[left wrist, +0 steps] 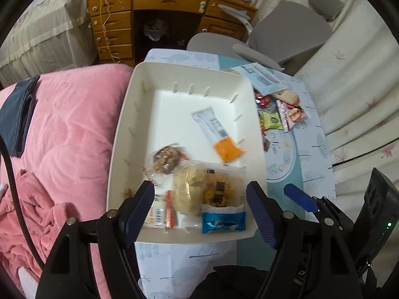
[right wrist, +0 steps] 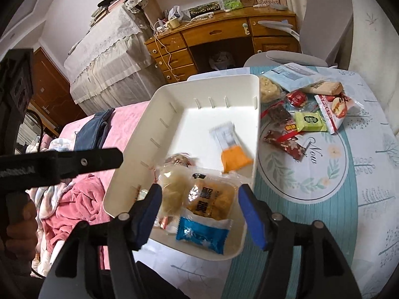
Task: Organize snacks
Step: 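Withdraw both open tools from the tray toward the remaining snacks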
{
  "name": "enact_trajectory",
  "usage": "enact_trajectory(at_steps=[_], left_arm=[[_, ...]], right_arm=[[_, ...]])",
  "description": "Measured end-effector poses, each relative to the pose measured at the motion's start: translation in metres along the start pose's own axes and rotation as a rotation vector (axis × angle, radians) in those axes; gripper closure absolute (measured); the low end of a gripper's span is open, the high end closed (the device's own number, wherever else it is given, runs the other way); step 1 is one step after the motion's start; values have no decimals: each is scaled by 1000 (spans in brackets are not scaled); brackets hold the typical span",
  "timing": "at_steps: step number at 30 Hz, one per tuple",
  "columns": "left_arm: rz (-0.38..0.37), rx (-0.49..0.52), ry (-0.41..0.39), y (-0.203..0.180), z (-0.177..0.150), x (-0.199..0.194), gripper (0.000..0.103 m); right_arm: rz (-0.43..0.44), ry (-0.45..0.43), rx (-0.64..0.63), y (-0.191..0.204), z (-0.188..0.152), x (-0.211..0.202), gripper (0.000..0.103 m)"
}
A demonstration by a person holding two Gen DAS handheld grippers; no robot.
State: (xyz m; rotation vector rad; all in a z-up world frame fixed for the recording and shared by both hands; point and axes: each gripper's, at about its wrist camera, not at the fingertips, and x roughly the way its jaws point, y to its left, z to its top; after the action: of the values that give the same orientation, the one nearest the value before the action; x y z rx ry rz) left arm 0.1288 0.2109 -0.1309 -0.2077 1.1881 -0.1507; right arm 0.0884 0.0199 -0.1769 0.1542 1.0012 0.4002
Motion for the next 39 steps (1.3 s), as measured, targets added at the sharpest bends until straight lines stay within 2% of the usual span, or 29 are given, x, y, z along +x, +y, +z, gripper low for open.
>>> enact_trajectory(at_steps=[10,21,32,39], left_arm=[[-40,39,16,-50,9,8,25],[-57,24,42,-115,44,24,22],[-41,11,56,-183,93,64,22],[-43,-62,92,-208,122,104,22]], right_arm=[[-40,15,33,-38,-1,-20,36],[-59,20,68,-101,16,-37,36],[-62,19,76,-172,48,-32,36],[-50,22,60,-209,68,-19,36]])
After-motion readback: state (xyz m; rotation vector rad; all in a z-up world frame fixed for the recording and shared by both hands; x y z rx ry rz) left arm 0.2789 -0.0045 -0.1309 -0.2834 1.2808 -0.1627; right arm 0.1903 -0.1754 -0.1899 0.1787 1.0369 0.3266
